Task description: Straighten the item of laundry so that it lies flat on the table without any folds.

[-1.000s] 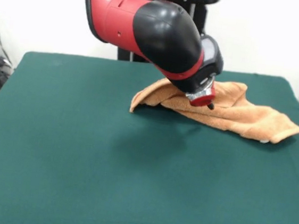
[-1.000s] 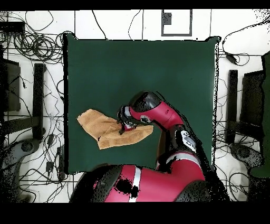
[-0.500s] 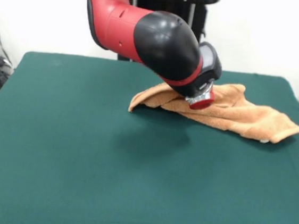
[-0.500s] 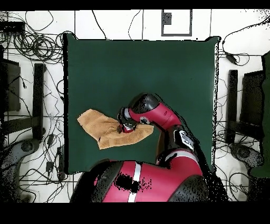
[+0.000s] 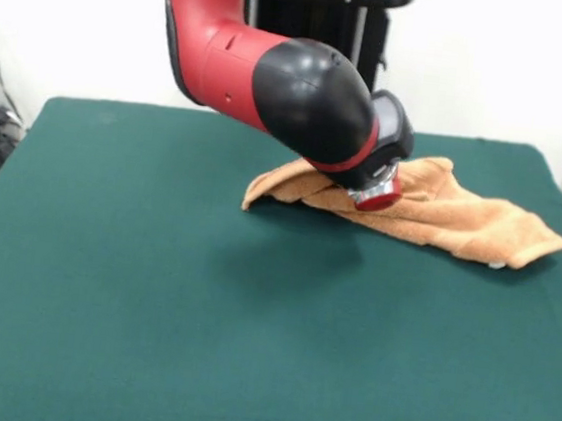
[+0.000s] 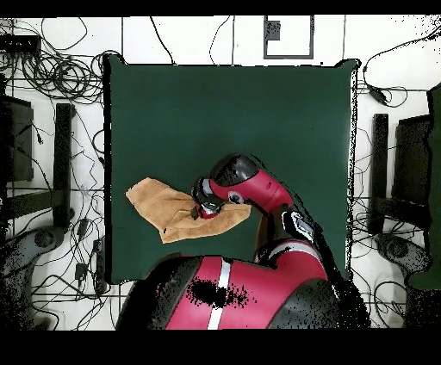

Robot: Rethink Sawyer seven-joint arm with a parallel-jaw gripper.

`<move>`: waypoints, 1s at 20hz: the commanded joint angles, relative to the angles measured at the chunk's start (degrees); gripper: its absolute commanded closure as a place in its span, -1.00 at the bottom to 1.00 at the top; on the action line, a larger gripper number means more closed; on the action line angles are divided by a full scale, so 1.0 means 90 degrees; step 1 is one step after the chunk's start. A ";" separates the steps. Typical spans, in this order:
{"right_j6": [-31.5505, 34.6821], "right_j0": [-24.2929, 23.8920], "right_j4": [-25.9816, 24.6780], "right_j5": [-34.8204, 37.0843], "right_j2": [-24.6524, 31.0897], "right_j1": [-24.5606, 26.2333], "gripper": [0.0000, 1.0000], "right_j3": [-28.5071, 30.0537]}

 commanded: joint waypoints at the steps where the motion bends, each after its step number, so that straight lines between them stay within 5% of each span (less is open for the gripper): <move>1: 0.0419 0.0150 -0.0482 0.0371 0.0183 0.0020 1.00 -0.0577; 13: 0.0755 0.0701 -0.1853 -0.0137 -0.0915 -0.0126 1.00 -0.1889; 20: 0.0664 0.0352 -0.1510 0.0385 -0.0537 -0.0193 1.00 -0.1796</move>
